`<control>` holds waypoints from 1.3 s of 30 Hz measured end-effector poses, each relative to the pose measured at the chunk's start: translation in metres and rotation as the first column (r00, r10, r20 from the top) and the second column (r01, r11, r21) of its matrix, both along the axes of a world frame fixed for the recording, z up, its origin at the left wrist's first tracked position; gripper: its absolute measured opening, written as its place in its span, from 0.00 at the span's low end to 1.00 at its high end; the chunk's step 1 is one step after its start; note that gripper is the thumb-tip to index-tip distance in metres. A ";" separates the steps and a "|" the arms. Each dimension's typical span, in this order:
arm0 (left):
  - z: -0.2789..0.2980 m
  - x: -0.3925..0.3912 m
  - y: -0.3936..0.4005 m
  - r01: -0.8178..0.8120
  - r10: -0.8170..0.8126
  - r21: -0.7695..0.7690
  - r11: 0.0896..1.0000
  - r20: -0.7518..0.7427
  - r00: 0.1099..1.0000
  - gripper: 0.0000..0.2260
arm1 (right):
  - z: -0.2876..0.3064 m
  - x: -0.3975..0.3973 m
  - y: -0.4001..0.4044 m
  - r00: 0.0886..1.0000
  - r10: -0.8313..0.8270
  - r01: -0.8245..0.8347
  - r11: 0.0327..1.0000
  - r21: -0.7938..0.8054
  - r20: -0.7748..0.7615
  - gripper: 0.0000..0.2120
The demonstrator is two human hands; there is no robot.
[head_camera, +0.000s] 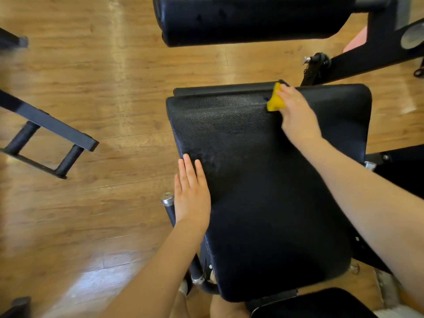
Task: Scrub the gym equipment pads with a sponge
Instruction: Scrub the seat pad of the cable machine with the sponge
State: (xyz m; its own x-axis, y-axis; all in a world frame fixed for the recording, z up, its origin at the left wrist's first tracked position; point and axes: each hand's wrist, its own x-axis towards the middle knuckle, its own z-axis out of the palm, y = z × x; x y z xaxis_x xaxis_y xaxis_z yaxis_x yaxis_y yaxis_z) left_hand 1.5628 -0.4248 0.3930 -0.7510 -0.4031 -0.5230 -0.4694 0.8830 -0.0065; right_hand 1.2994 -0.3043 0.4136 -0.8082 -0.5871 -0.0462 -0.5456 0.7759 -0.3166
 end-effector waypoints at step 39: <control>0.054 -0.146 -0.003 0.316 -0.343 -0.135 0.939 -0.328 0.880 0.42 | -0.016 -0.064 0.086 0.951 -0.302 0.308 0.944 -0.120 0.064 0.25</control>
State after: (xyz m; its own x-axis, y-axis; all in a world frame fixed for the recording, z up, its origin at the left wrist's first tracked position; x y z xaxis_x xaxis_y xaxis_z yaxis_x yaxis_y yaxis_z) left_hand 1.4164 -0.4279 0.4468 -0.9736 -0.1290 -0.1883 -0.1368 0.9902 0.0289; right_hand 1.2354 -0.2187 0.3981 -0.9482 -0.3164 -0.0268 -0.2726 0.8545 -0.4422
